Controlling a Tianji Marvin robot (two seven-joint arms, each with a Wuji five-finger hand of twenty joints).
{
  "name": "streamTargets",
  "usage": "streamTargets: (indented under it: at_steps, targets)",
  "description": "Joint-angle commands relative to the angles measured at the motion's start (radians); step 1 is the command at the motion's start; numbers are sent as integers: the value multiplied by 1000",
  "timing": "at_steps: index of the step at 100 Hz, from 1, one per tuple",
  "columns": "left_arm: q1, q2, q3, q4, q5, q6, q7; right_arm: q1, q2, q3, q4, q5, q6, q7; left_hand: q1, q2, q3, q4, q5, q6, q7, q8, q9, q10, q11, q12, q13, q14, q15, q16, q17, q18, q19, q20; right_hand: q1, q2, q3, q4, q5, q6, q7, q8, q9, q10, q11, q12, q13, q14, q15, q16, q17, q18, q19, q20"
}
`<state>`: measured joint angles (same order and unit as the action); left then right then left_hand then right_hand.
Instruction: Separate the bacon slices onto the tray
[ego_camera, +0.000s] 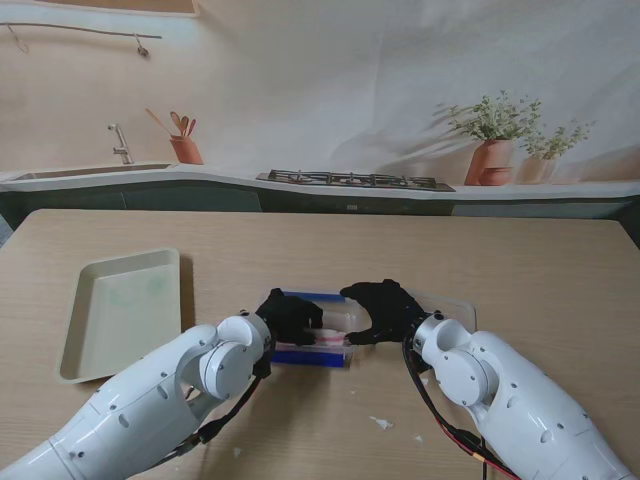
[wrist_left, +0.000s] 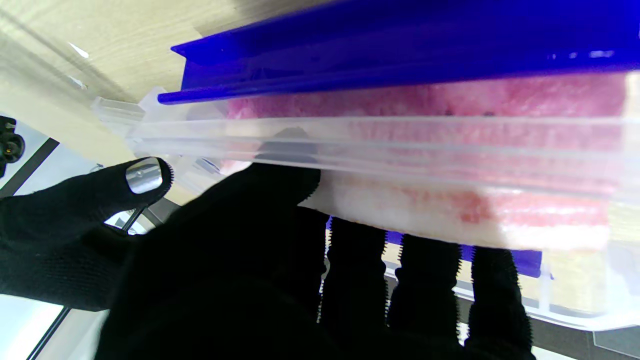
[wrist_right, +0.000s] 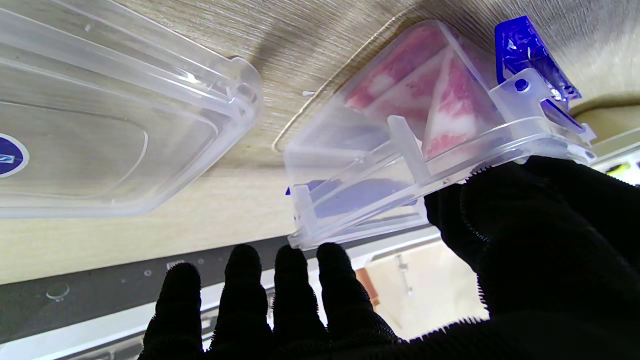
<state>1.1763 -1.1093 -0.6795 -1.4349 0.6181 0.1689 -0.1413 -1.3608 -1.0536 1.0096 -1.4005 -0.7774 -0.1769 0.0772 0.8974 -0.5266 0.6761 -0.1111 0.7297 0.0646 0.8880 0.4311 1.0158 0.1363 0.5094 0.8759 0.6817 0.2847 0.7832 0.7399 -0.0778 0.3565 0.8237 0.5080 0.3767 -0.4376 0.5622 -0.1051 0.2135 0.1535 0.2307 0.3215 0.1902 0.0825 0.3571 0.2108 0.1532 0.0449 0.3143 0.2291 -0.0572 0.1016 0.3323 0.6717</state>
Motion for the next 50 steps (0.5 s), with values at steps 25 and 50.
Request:
streamTargets:
  at_steps: [25, 50]
  targets:
    - [26, 15, -41, -52, 24, -28, -44, -5, -7, -4, 3, 1, 1, 14, 134, 105, -61, -56, -98, 47, 93, 199, -32, 14, 80, 155, -8, 15, 67, 74, -23, 28, -1, -18, 18, -1, 37, -7, -8, 4, 9, 9, -13, 2, 20, 3, -28, -19, 10, 7, -3, 4, -2, 20]
    - [41, 20, -60, -69, 39, -59, -43, -6, -7, -4, 3, 1, 1, 13, 176, 145, -88, -73, -174, 50, 144, 306, -67, -3, 114, 263, -32, 36, 131, 181, -23, 26, -10, -18, 17, 0, 36, -7, -8, 5, 8, 9, -13, 1, 20, 4, -28, -19, 9, 7, -2, 4, -2, 20]
